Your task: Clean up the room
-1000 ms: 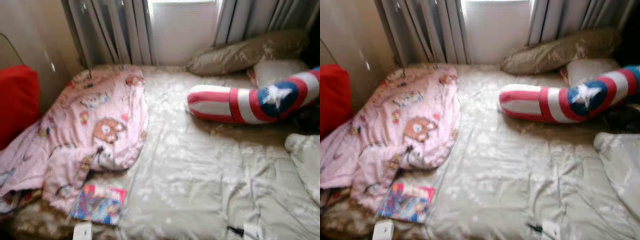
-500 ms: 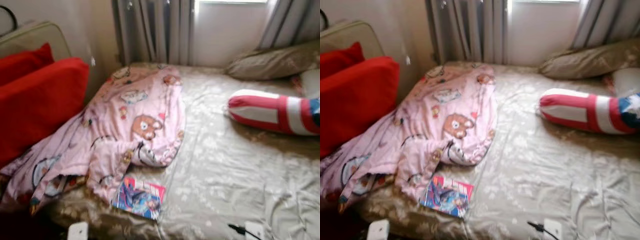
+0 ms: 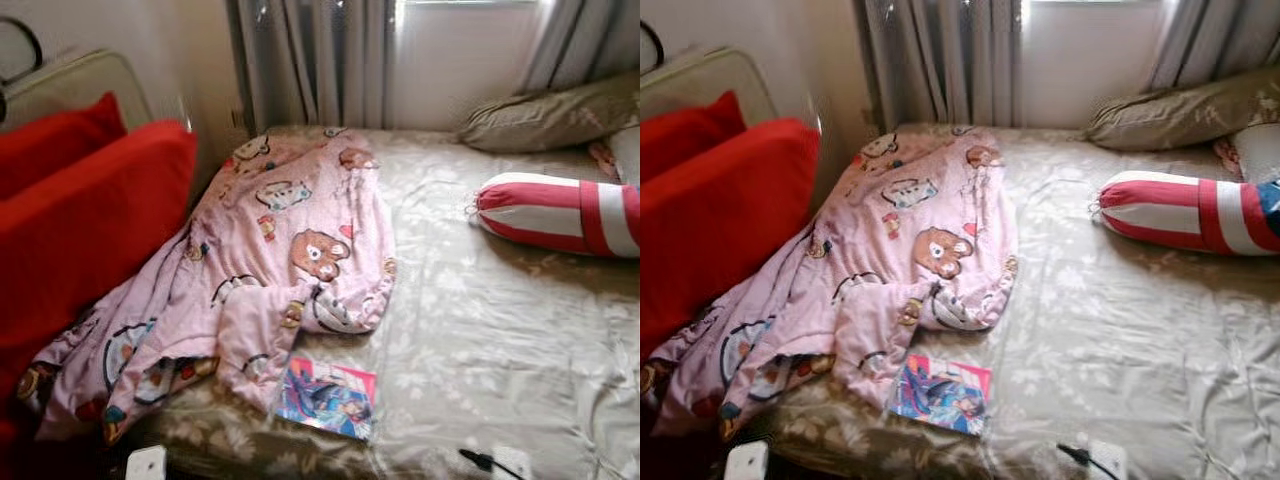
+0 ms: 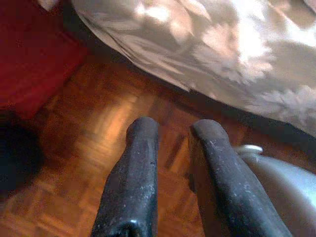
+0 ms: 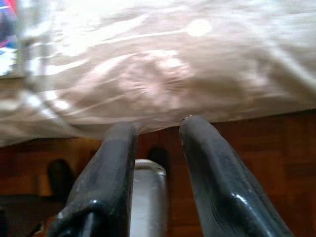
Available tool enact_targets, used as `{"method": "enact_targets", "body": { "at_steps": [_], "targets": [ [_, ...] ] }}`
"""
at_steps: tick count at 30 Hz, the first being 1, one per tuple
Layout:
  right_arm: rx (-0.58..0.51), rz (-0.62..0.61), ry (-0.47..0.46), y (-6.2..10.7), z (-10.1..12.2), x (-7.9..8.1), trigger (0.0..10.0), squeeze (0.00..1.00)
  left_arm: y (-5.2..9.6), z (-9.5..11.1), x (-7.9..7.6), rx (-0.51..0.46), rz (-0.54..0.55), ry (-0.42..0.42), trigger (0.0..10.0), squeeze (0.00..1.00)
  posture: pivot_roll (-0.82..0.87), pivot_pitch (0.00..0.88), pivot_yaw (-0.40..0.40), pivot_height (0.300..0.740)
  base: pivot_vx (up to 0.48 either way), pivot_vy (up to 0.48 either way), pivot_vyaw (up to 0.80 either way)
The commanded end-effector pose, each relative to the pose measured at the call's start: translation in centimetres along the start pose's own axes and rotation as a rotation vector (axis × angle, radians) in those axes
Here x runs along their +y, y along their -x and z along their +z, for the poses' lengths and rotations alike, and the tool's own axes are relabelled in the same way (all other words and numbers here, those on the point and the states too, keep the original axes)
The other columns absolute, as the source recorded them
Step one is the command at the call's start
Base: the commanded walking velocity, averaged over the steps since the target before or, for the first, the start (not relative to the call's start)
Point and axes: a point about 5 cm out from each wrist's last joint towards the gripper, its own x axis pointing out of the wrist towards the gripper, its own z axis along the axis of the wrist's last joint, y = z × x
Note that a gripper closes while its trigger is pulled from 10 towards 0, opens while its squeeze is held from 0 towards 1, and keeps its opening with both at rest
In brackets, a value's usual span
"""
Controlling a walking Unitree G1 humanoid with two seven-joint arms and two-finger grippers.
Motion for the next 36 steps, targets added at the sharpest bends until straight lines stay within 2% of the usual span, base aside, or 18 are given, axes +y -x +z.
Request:
{"method": "enact_targets", "body": {
  "at_steps": [1, 10, 22, 34, 35, 36],
  "targets": [
    [0.000, -0.022, -0.006, 0.1, 0.0, -0.9, 10.0, 0.00, 0.0, -0.1, -0.2, 0.006, -0.005, 0.007, 10.0, 0.00, 0.00, 0.000, 0.049, 0.740, 0.000, 0.379, 0.00],
    [-0.003, -0.022, -0.011, 0.1, 0.0, -0.8, 10.0, 0.00, -0.2, 0.5, -0.4, -0.005, -0.004, 0.010, 10.0, 0.00, 0.01, 0.000, 0.050, 0.740, 0.000, 0.372, 0.00],
    [-0.034, -0.012, -0.020, 0.0, 0.5, -0.7, 10.0, 0.00, -0.5, 1.1, -1.6, -0.026, -0.027, 0.010, 10.0, 0.00, 0.01, 0.000, 0.048, 0.740, 0.000, 0.000, 0.00],
    [-0.114, 0.000, -0.028, -0.2, 2.5, -0.3, 10.0, 0.00, -0.7, 2.4, -2.2, -0.090, -0.051, 0.041, 10.0, 0.00, 0.01, 0.000, 0.042, 0.740, 0.000, 0.000, 0.00],
    [-0.129, 0.006, -0.020, -0.2, 2.9, -0.1, 10.0, 0.00, -0.8, 2.7, -2.3, -0.105, -0.062, 0.045, 10.0, 0.00, 0.01, 0.000, 0.038, 0.740, 0.000, 0.000, 0.00],
    [-0.148, 0.010, -0.019, -0.2, 3.4, 0.0, 10.0, 0.00, -0.9, 3.1, -3.1, -0.118, -0.084, 0.036, 10.0, 0.00, 0.01, 0.000, 0.038, 0.740, 0.000, 0.000, 0.00]
  ]
}}
